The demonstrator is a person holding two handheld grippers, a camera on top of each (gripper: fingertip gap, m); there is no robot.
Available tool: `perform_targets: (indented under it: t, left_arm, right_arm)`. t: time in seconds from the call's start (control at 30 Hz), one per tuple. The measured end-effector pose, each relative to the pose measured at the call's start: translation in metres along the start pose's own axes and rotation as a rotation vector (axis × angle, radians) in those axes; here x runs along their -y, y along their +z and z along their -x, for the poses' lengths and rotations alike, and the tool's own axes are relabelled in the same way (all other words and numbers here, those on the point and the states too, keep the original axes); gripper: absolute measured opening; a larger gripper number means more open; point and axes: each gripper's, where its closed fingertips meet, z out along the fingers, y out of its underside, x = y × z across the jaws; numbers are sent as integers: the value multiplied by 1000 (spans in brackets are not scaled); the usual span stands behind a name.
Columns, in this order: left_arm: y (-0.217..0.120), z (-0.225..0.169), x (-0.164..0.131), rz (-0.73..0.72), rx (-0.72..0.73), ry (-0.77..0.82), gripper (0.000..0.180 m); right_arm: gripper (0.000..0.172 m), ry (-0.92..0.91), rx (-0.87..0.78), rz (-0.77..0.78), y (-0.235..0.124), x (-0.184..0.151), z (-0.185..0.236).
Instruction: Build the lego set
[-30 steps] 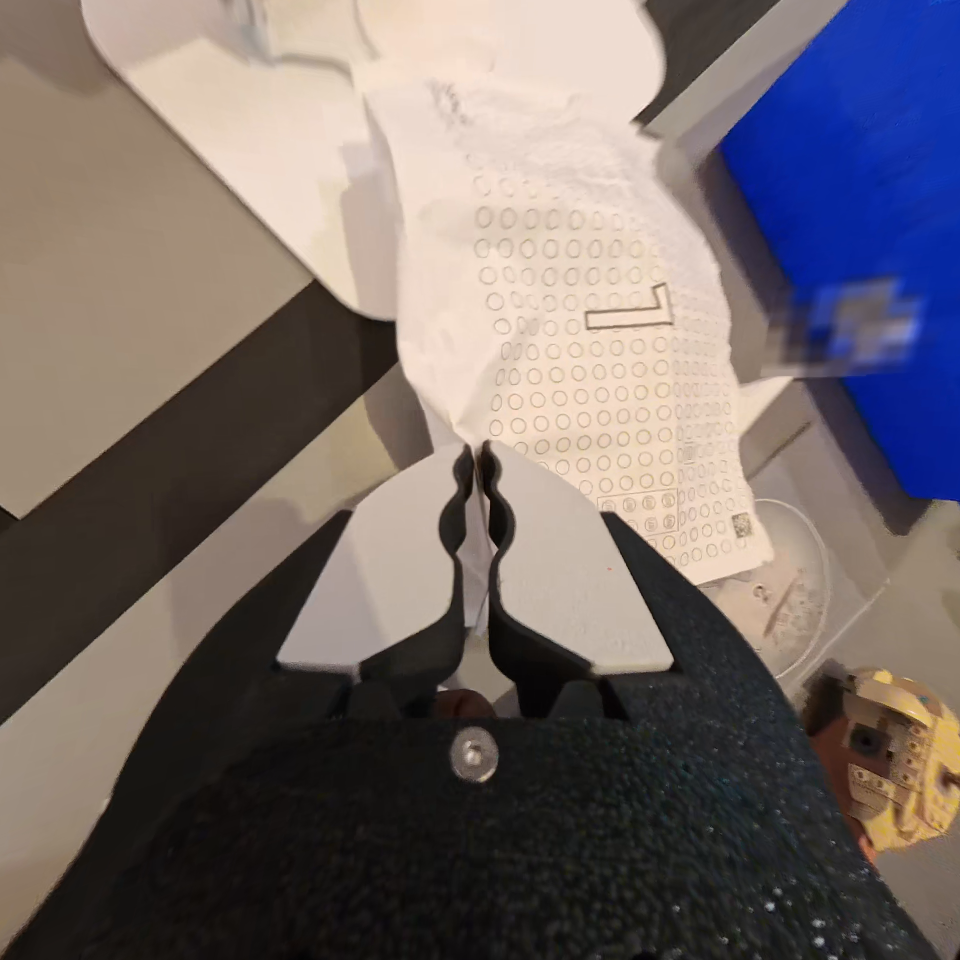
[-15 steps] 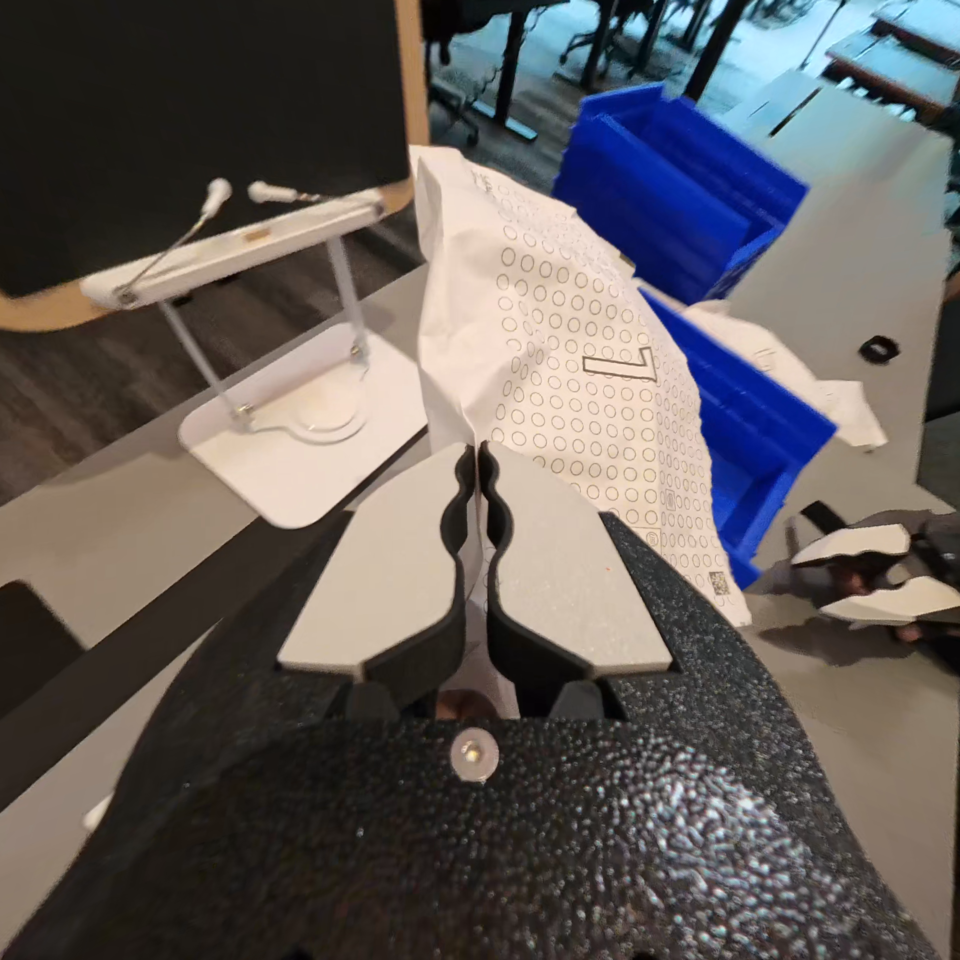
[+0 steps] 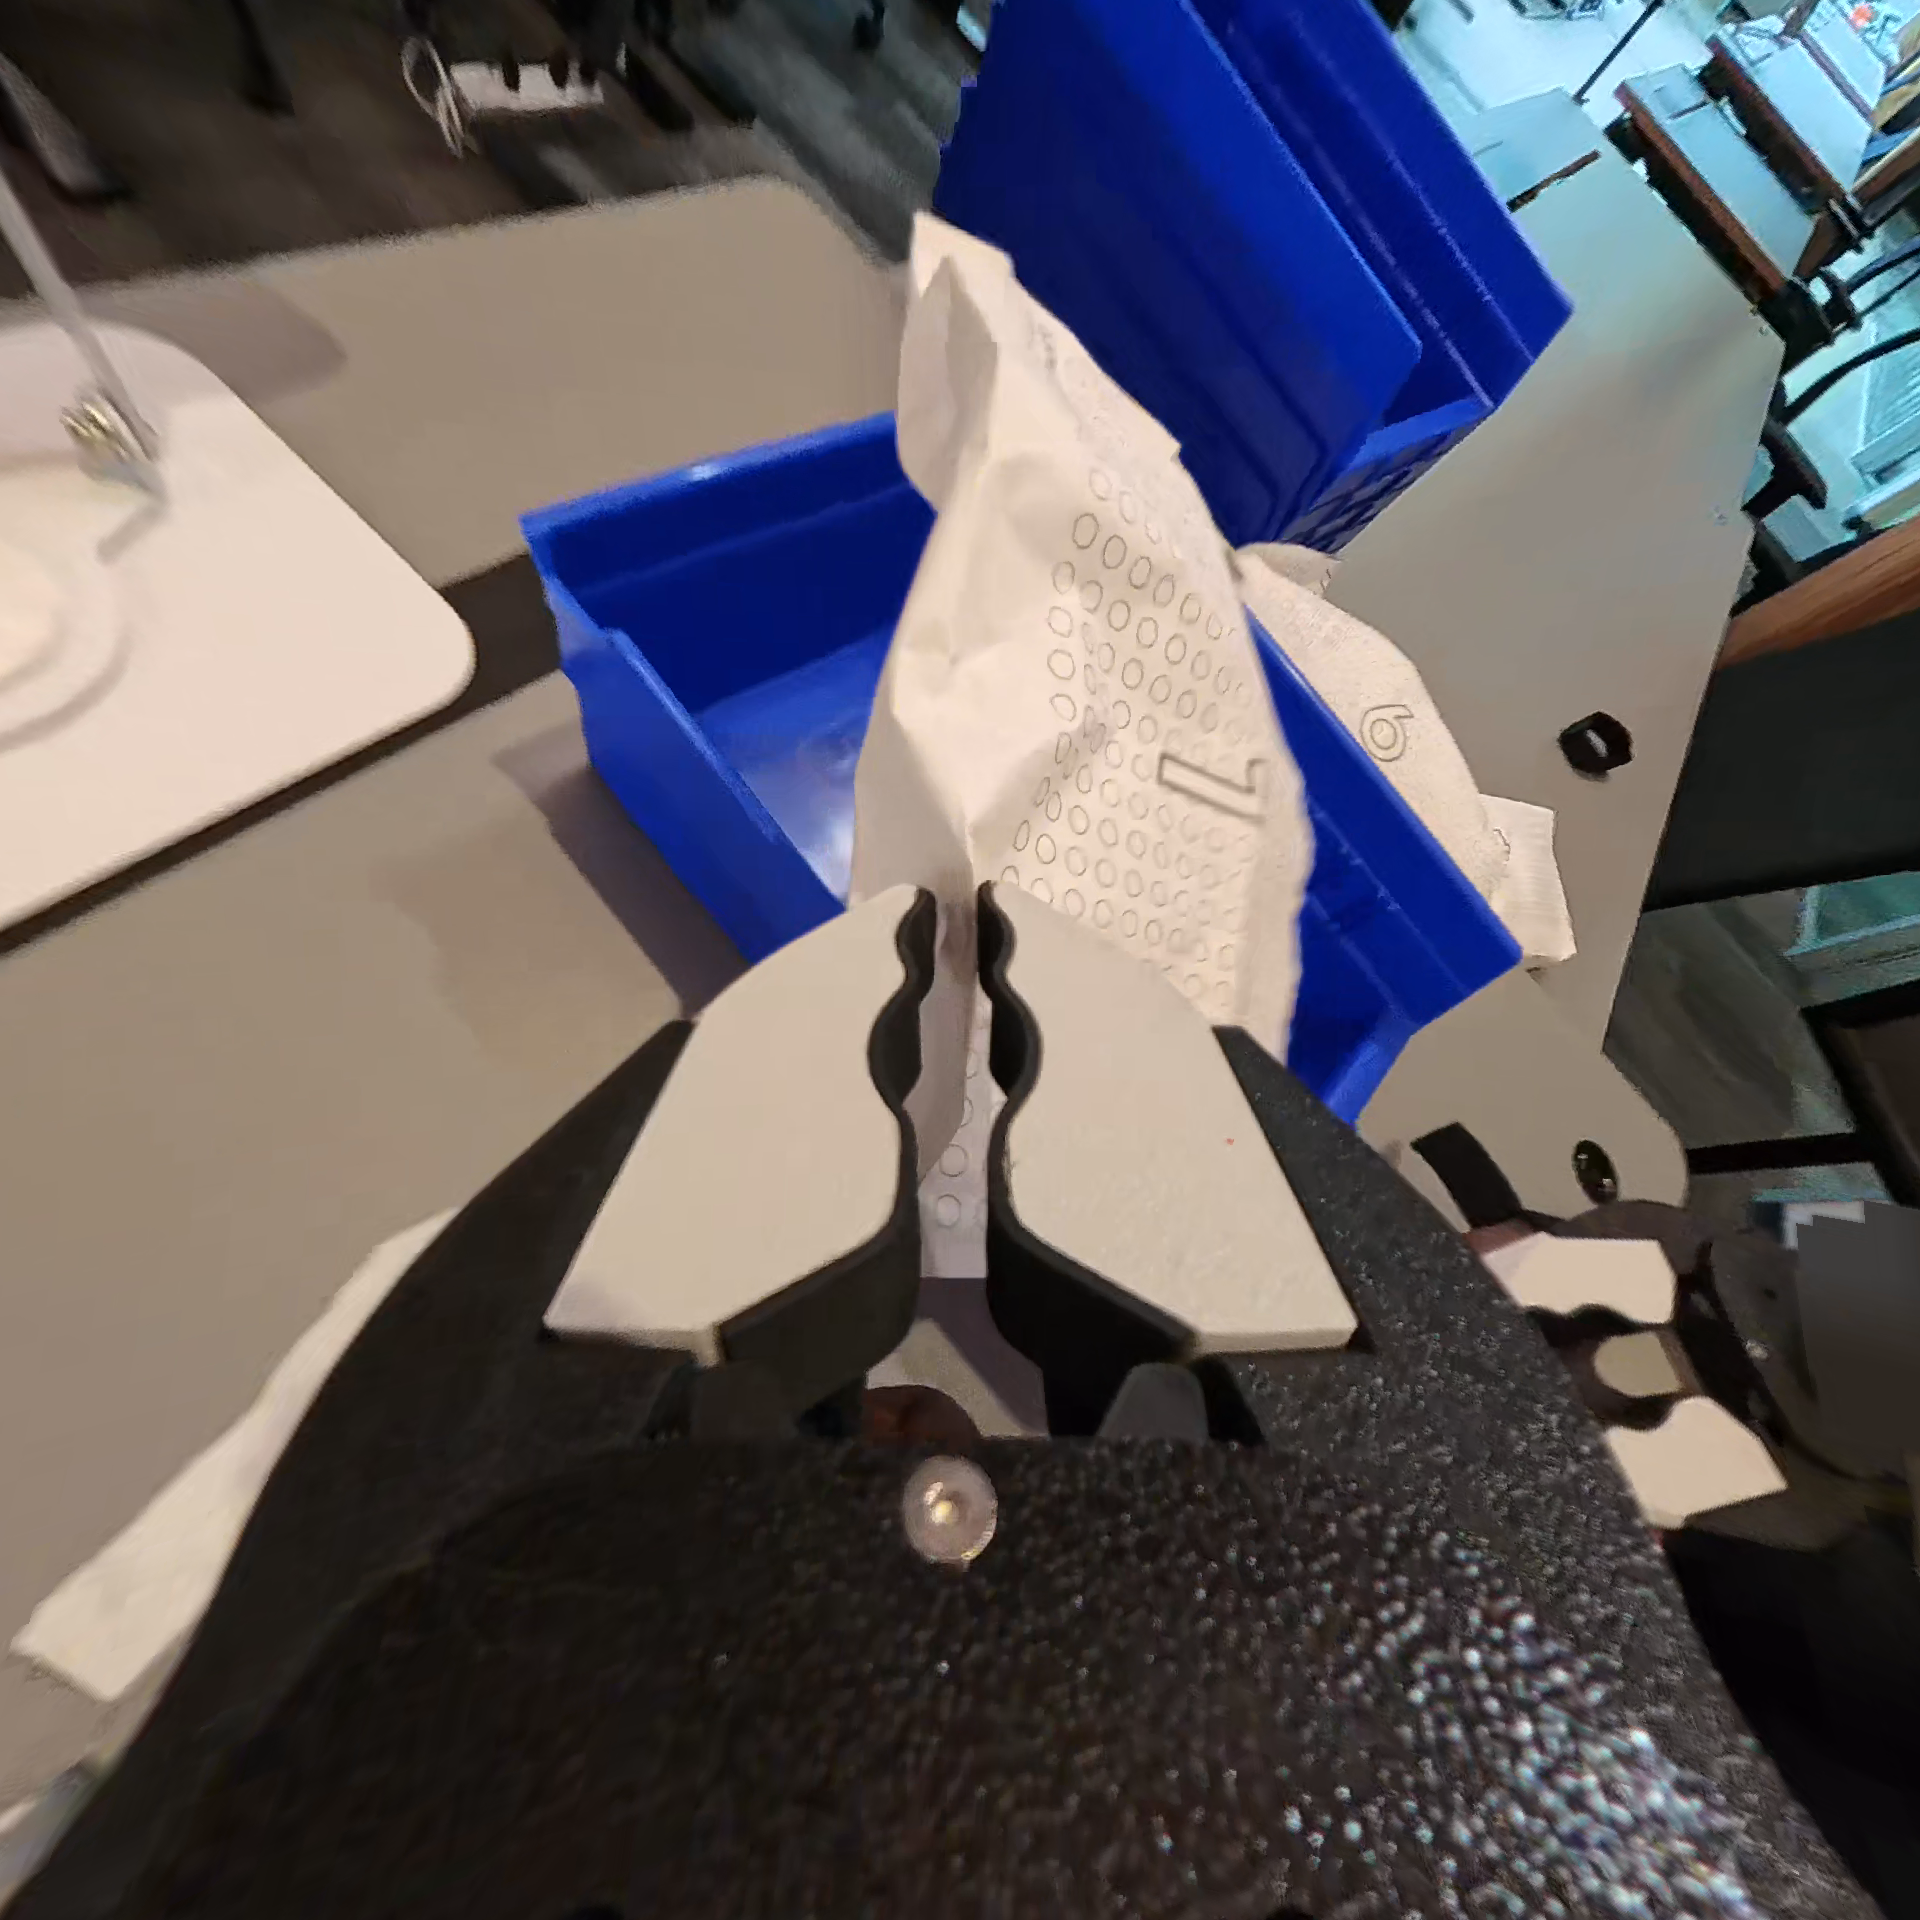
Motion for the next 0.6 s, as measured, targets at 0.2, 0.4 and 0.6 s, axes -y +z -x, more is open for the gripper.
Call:
perform_targets:
  t: [0.2,0.4,0.6]
  left_arm:
    - [14,-23,-15,46,35,33,28]
    - [10,-25,-41,194,178,306,35]
    - [17,-34,-67,363,147,379,28]
  right_arm:
    - [35,-1,18,-26,-7,2,4]
    - [35,6,40,-47,-14,3,8]
    - [35,-3,46,-49,-15,3,10]
